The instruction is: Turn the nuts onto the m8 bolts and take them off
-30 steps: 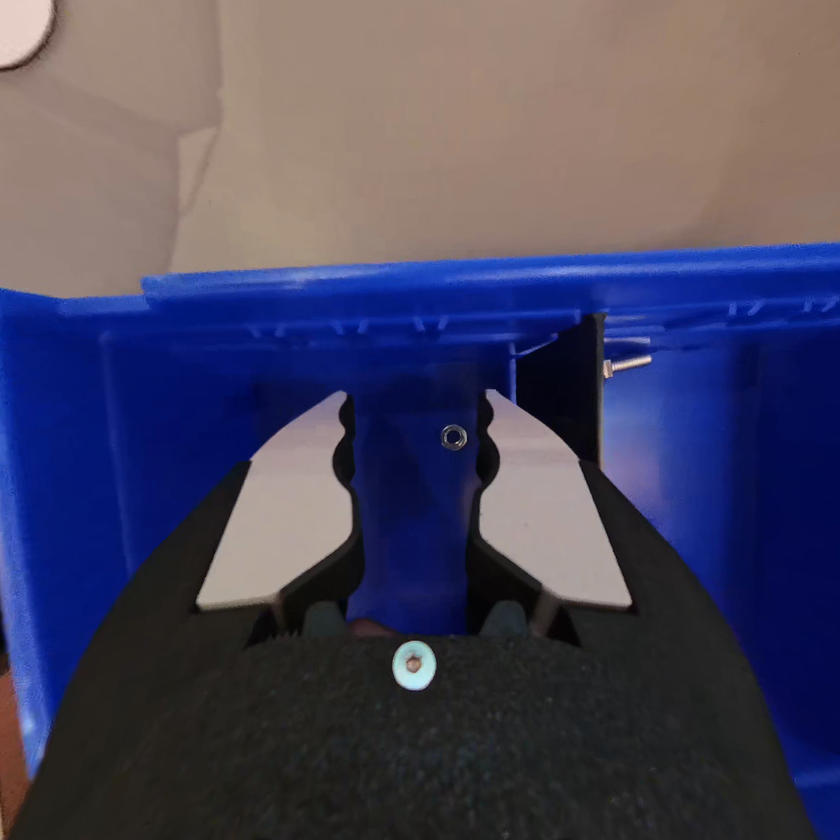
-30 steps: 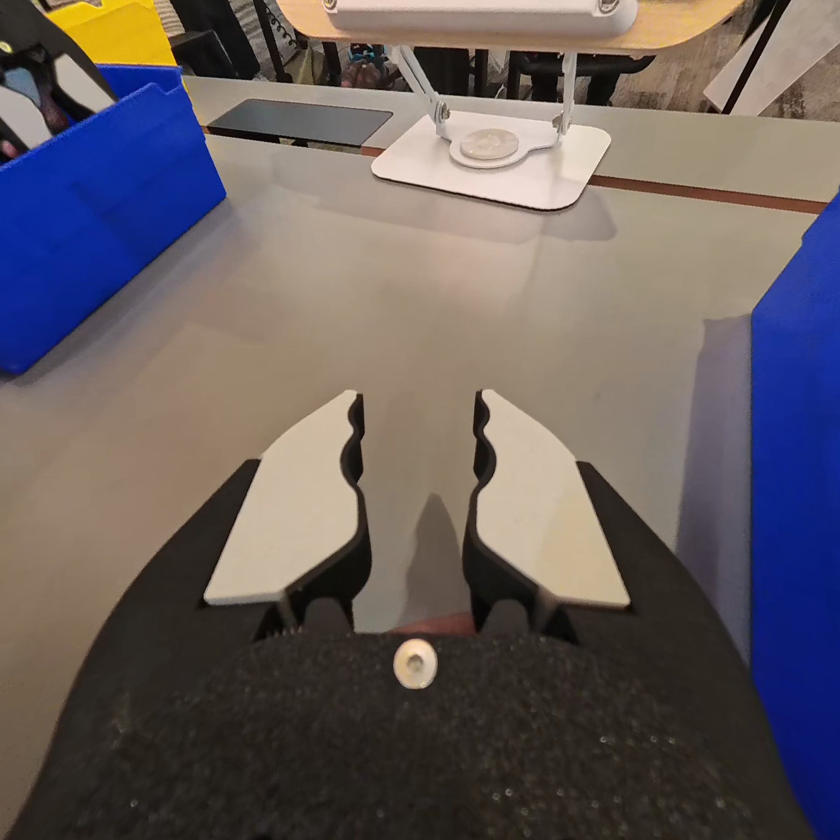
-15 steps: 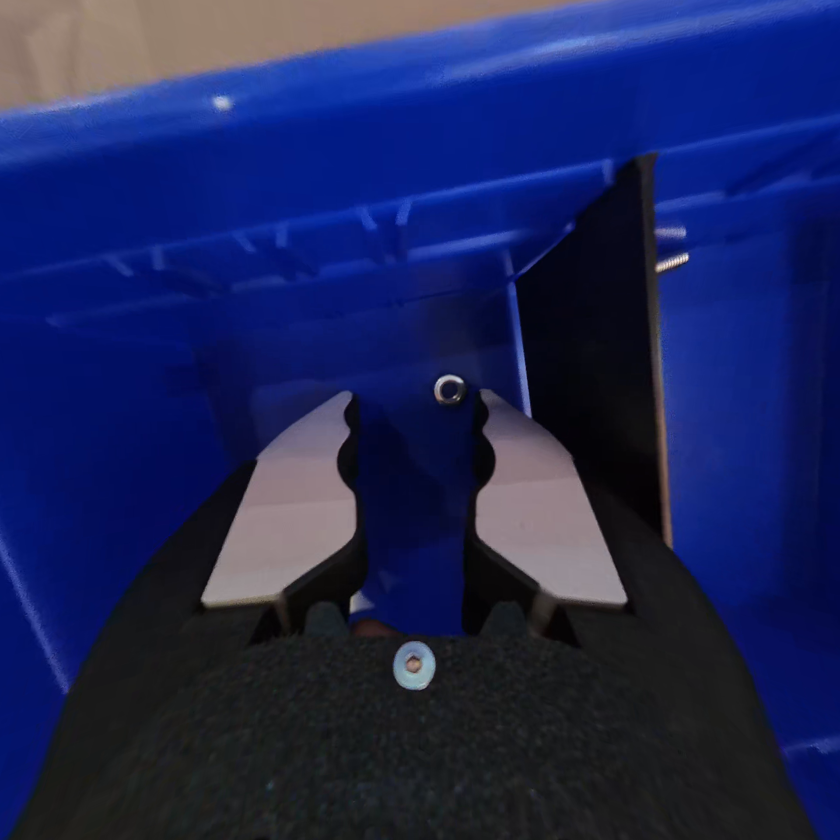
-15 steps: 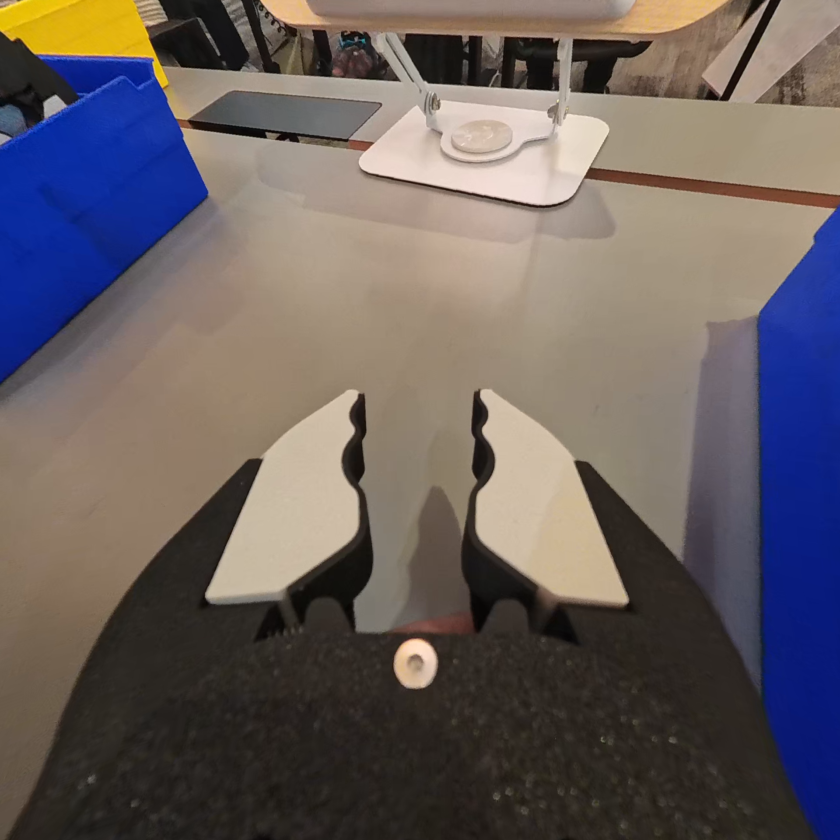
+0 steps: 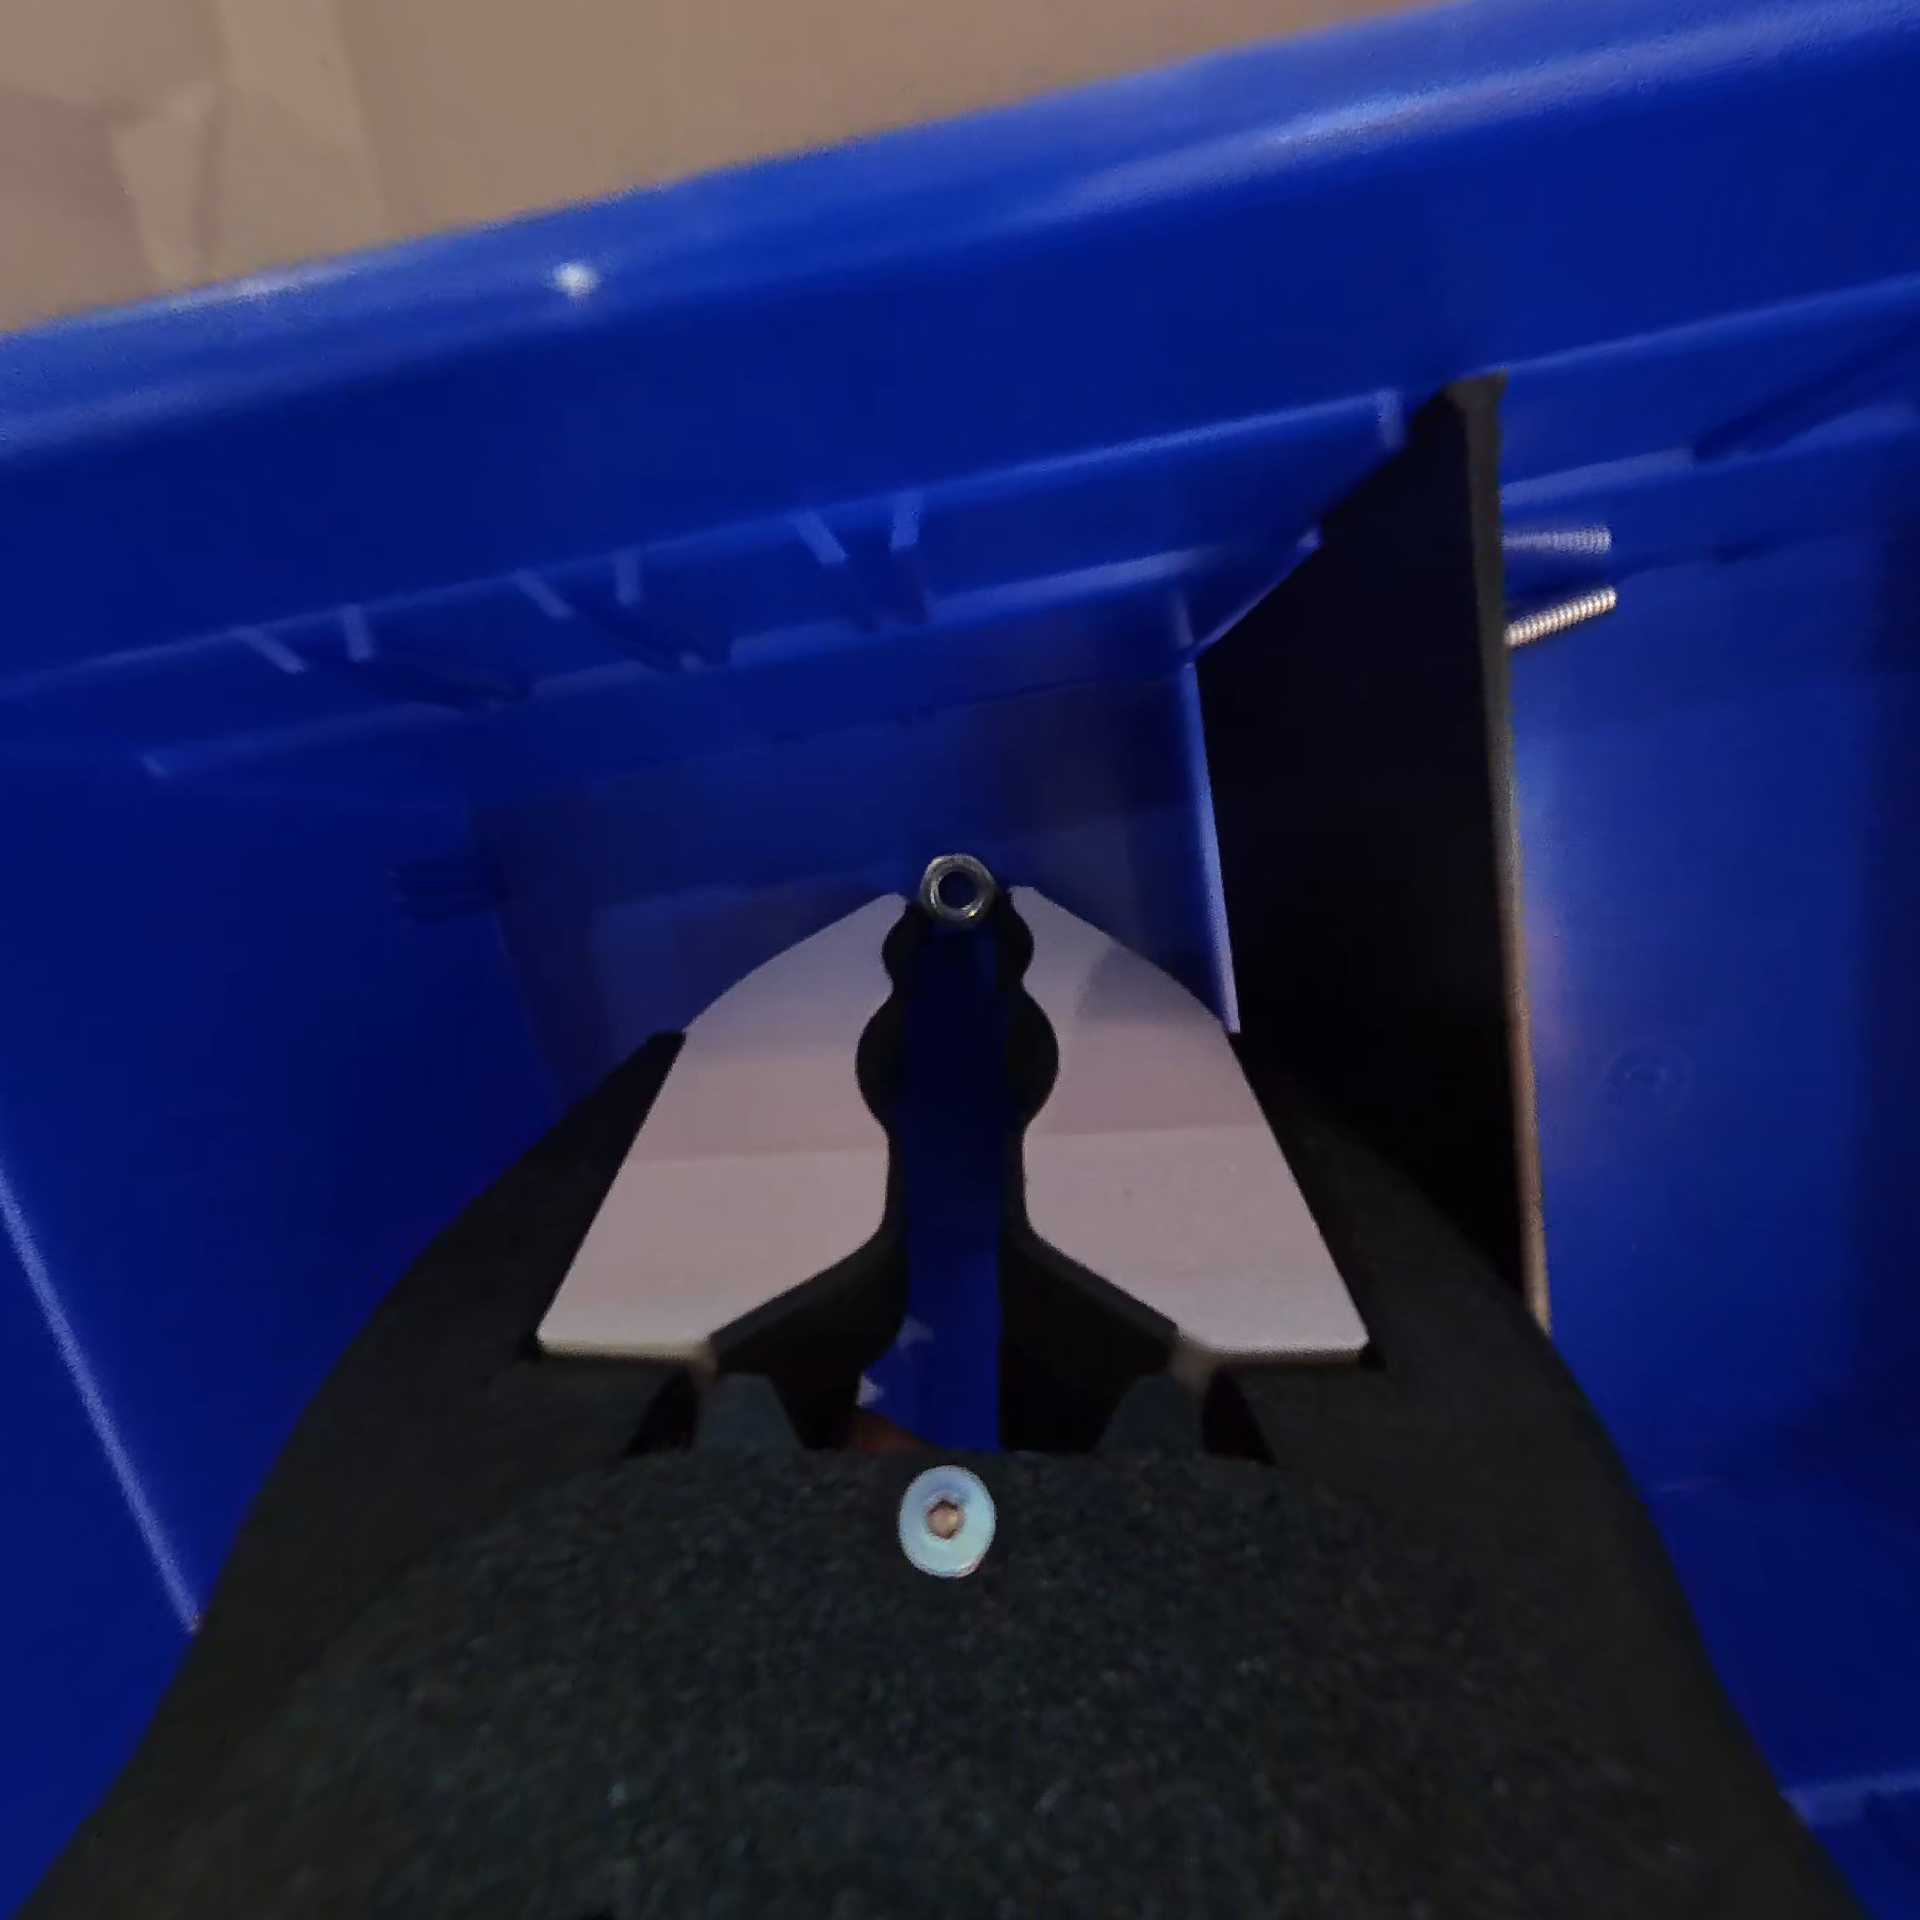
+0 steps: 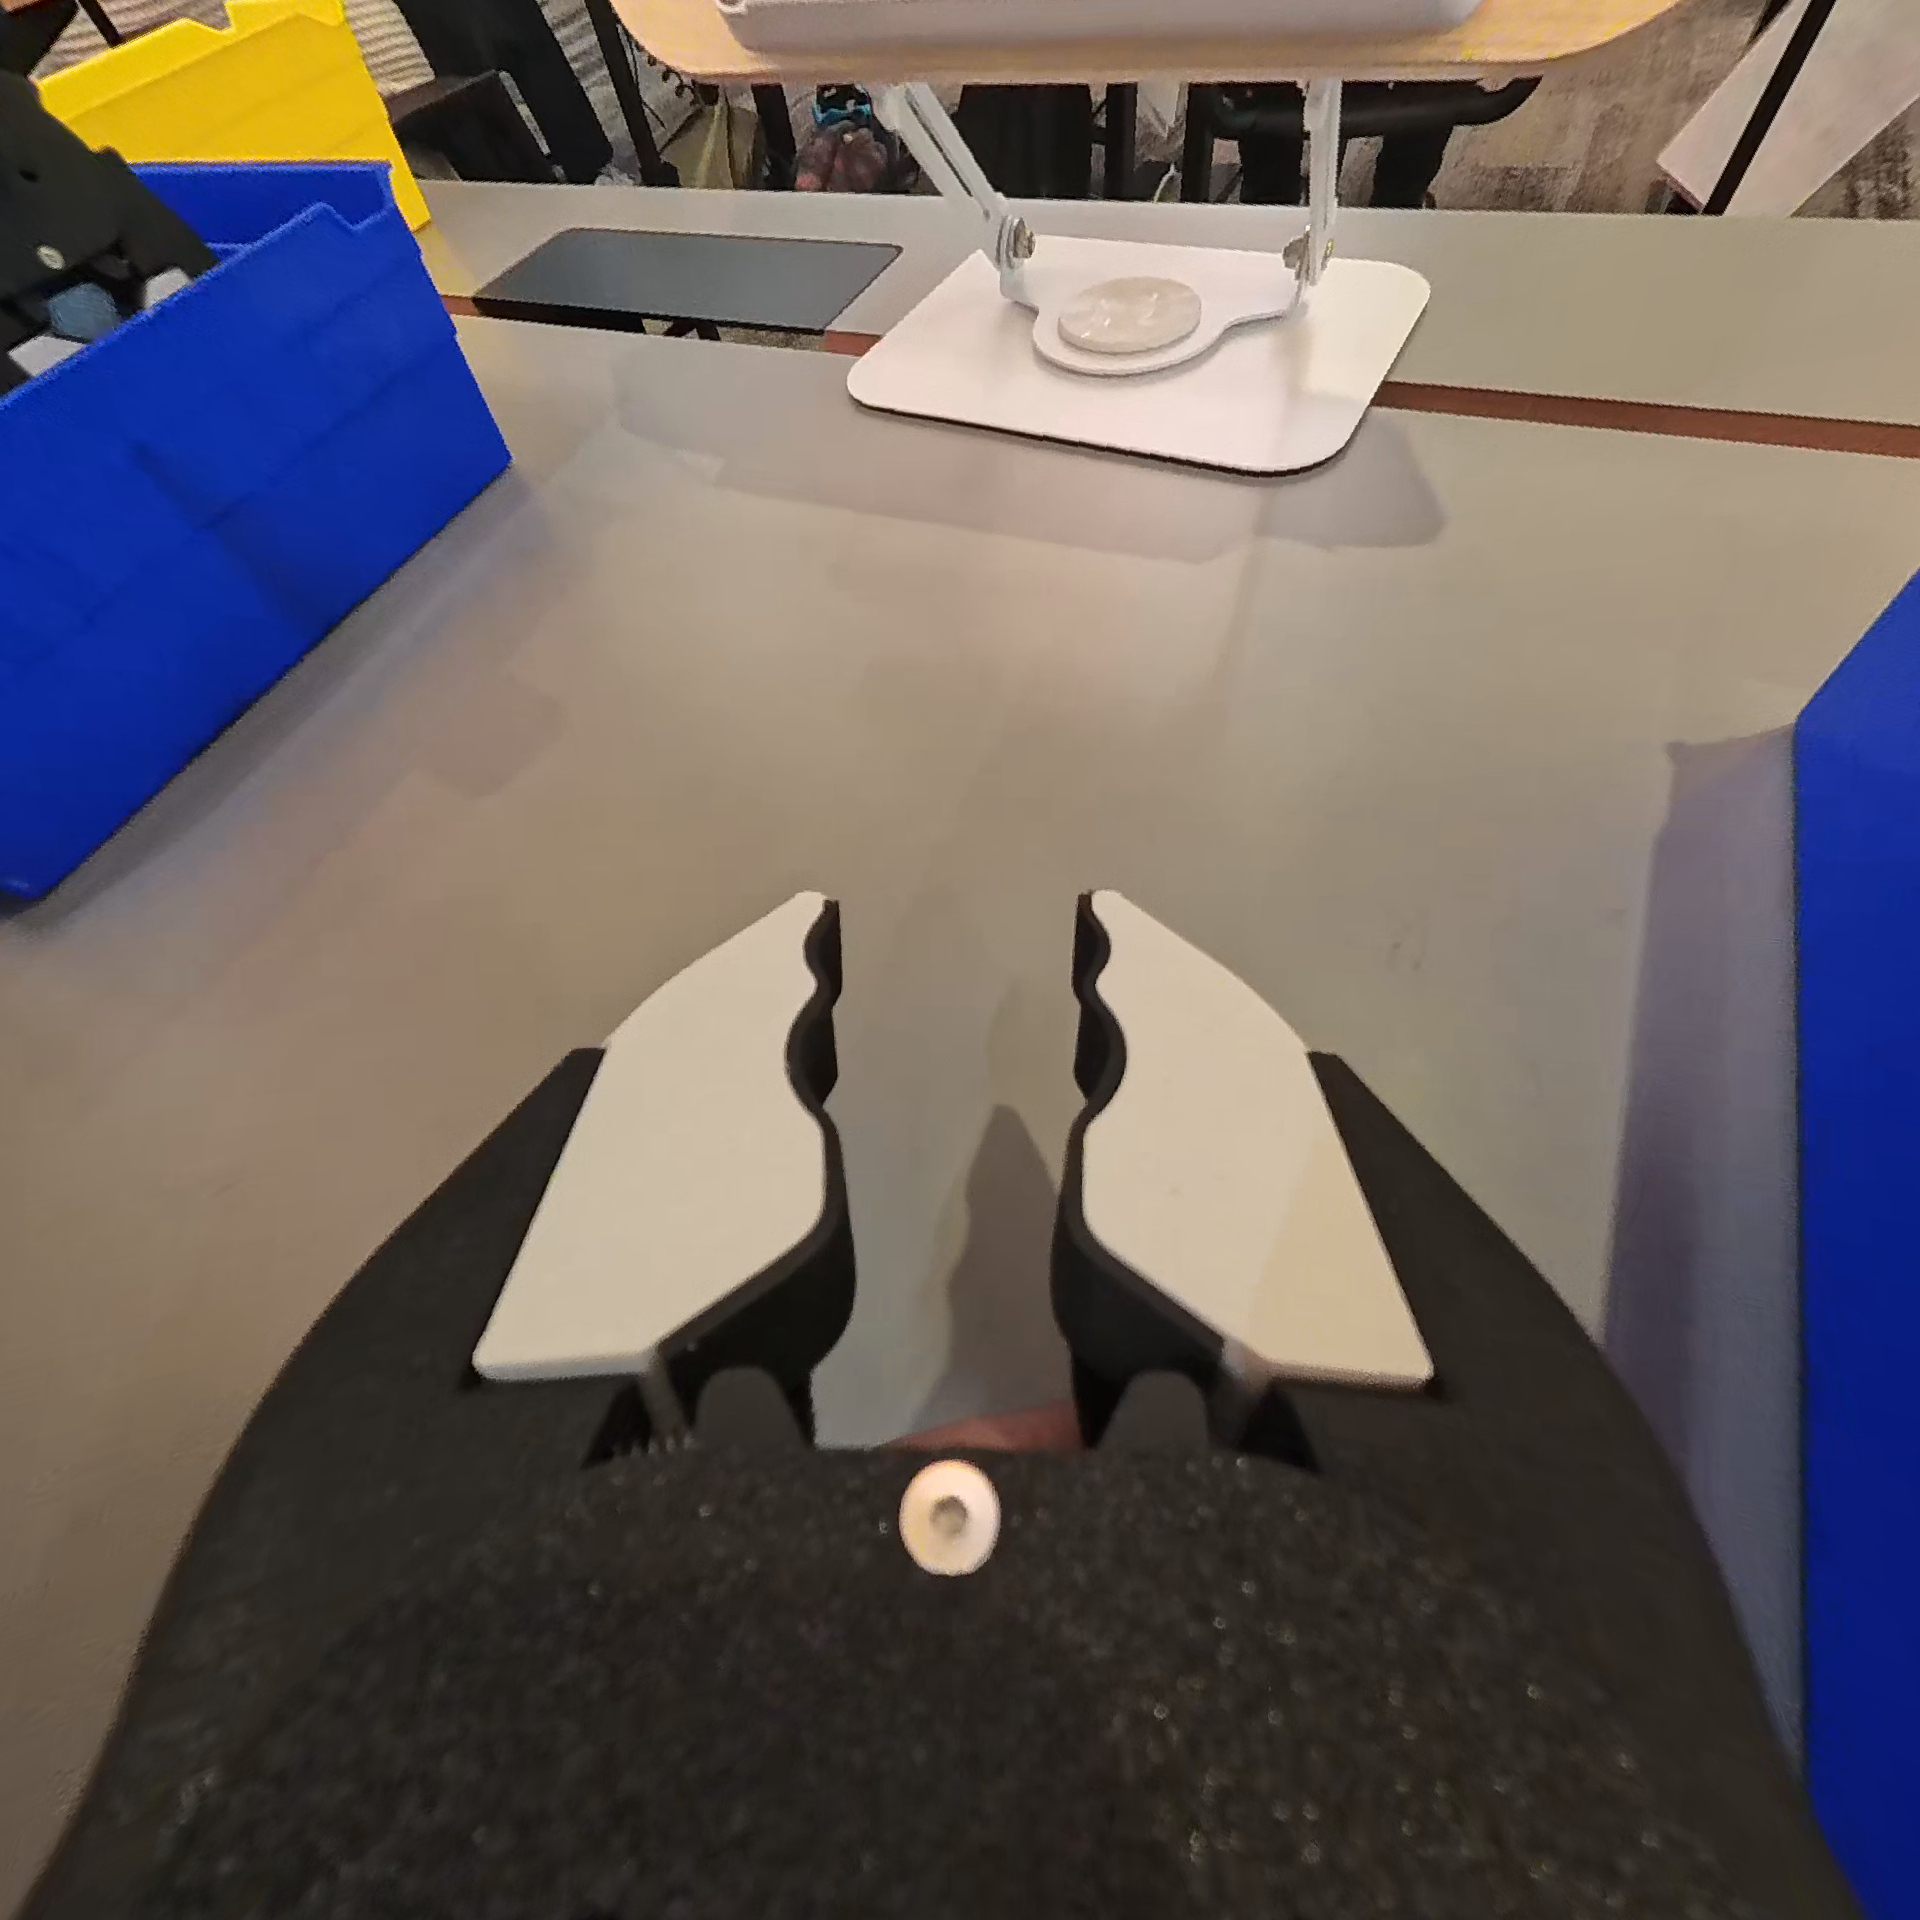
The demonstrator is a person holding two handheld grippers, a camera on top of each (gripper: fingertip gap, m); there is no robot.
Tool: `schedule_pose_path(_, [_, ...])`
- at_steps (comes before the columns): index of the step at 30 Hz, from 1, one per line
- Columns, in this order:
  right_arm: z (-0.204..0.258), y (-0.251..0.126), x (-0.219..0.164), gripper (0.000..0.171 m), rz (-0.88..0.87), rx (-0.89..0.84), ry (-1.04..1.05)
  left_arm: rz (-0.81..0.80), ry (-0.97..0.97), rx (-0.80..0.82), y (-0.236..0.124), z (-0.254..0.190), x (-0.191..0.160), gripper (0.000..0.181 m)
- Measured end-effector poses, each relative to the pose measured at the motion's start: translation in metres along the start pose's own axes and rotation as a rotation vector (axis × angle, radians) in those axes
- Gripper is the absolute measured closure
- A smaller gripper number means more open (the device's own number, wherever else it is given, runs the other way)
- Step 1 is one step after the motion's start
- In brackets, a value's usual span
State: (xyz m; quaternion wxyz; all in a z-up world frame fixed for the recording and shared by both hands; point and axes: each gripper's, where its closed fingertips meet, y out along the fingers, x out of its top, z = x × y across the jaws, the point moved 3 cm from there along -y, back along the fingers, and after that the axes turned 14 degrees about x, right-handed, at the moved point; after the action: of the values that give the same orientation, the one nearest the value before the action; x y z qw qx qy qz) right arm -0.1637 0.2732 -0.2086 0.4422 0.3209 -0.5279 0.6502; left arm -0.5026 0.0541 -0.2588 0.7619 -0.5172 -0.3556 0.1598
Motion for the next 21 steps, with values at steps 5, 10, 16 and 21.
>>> schedule_pose_path(5, [0.003,-0.006,0.003,0.129,-0.018,0.010,0.002,0.013,-0.019,0.024,0.000,0.001,0.002,0.168])
schedule_pose_path(10, [0.008,-0.011,0.008,0.129,-0.022,0.034,-0.019,-0.029,-0.060,0.171,-0.011,0.013,0.014,0.168])
schedule_pose_path(16, [0.019,-0.012,0.016,0.129,-0.019,0.090,-0.074,-0.151,-0.214,0.510,-0.067,0.026,0.035,0.169])
schedule_pose_path(21, [0.031,-0.016,0.022,0.130,-0.033,0.140,-0.126,-0.269,-0.479,0.798,-0.124,0.004,0.057,0.169])
